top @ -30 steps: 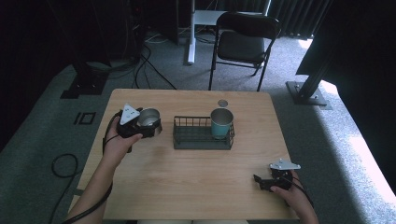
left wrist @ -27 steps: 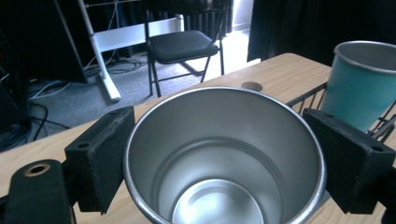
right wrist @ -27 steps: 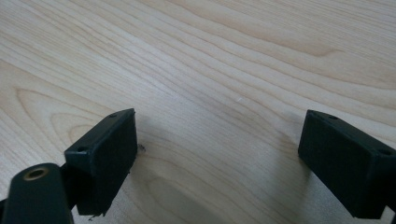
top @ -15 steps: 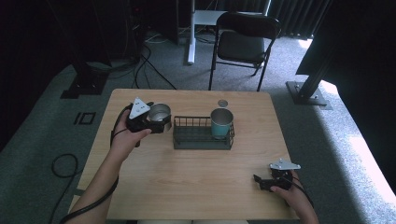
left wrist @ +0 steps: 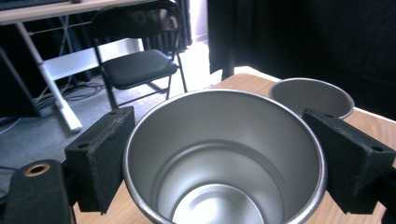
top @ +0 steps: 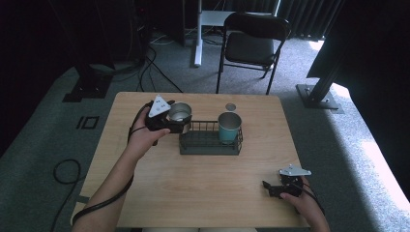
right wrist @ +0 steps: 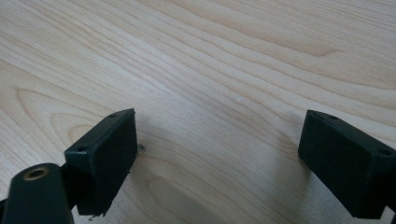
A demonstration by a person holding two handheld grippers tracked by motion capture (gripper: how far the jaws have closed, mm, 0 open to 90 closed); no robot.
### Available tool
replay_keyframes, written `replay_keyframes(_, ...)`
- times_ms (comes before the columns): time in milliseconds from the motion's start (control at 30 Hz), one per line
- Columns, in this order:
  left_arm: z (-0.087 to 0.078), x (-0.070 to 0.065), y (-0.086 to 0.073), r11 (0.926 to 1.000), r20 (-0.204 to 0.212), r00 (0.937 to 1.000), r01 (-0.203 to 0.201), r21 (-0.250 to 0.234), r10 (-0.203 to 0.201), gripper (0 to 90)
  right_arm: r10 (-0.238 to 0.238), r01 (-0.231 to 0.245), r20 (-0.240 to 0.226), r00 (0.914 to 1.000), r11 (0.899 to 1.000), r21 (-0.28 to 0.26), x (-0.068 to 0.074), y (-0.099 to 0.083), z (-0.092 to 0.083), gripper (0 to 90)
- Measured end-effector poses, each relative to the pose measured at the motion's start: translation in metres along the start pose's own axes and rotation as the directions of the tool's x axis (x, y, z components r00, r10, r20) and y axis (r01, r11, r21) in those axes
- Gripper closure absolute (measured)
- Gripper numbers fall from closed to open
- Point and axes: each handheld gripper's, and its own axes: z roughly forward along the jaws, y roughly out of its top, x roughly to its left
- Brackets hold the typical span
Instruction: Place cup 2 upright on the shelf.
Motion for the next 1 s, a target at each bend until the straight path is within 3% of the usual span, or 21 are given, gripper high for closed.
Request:
replay_keyframes(333, 0.025, -0.009, -0.005, 0.9998, 0.069, 0.9976, -0.006, -0.02, 0.008, 13.9, 0.0, 0.0, 0.0, 1.0, 1.0, 0.0, 0.0, 0.0, 0.0, 11.4)
replay_keyframes(833, 0.061, -0.02, -0.023, 0.9996, 0.121, 0.9925, -0.022, 0.02, 0.019, 13.9, 0.0, 0.0, 0.0, 1.0, 1.0, 0.0, 0.0, 0.0, 0.0, 11.4)
replay_keyframes(1000, 0.068, -0.021, -0.031, 0.9996, 0.129, 0.9916, -0.008, 0.028, 0.004, 14.0, 0.0, 0.0, 0.0, 1.0, 1.0, 0.0, 0.0, 0.0, 0.0, 11.4)
